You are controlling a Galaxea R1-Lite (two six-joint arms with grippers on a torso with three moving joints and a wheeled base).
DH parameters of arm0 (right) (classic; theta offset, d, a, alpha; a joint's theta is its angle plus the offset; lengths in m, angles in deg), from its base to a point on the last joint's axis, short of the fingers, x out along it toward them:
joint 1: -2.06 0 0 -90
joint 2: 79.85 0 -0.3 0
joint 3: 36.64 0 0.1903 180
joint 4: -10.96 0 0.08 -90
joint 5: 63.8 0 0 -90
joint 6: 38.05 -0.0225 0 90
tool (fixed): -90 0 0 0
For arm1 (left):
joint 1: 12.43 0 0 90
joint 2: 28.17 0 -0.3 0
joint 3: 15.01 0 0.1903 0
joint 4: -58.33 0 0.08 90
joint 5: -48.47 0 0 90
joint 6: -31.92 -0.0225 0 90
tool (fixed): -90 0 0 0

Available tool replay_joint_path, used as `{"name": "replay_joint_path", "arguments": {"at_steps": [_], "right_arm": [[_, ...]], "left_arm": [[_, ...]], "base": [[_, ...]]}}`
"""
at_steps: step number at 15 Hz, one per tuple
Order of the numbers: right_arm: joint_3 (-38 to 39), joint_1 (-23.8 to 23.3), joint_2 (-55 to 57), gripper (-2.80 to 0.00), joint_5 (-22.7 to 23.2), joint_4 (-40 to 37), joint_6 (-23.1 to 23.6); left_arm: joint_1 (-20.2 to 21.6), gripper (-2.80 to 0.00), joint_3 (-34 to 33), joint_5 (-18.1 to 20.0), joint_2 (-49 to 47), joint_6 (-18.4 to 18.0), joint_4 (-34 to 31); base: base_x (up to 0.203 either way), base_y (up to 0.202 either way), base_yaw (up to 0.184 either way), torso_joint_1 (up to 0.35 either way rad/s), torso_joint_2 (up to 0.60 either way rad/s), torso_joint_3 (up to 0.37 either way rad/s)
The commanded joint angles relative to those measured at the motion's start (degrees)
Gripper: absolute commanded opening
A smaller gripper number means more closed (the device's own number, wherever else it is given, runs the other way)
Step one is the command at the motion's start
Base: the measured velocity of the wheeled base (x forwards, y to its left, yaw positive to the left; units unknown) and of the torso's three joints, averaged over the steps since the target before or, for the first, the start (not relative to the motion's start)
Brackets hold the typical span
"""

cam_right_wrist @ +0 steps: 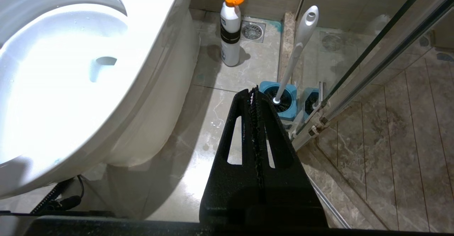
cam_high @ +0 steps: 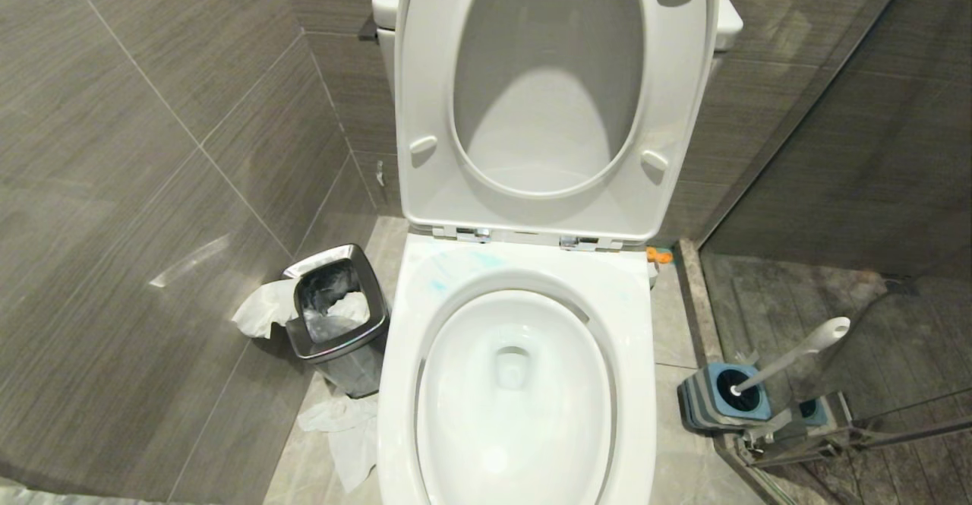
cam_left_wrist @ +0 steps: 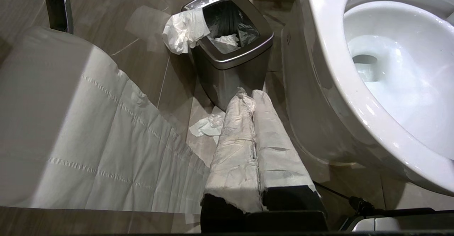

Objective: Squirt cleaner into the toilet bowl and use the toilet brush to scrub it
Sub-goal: Pour in the cleaning agent

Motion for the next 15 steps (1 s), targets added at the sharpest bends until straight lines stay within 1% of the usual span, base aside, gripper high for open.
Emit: {"name": "replay_joint_path", "arguments": {"at_steps": [1,3,5,7,15], "right_arm": [[0.05,0.0,0.05,-2.8,0.02,0.0,0.0],[-0.02,0.0,0.05,-2.8,0.32,-0.04,0.72],[0.04,0.0,0.05,-2.8,0.79,-0.01,2.98],[-0.04,0.0,0.05,-2.8,1.39,-0.08,3.16],[-0.13,0.0,0.05,-2.8,1.25,-0.43,3.16]], "left_arm": [[0.01,-2.8,-0.18,0.01,-0.09,0.01,0.0],[0.01,-2.8,-0.18,0.01,-0.09,-0.03,0.0],[0.01,-2.8,-0.18,0.01,-0.09,-0.07,0.0],[0.01,-2.8,-0.18,0.01,-0.09,0.02,0.0],[0.01,-2.8,-0.18,0.01,-0.09,-0.03,0.0]], "base": [[0.0,0.0,0.0,0.0,0.0,0.0],[0.0,0.0,0.0,0.0,0.0,0.0],[0.0,0.0,0.0,0.0,0.0,0.0],[0.0,0.0,0.0,0.0,0.0,0.0],[0.0,0.0,0.0,0.0,0.0,0.0]]}}
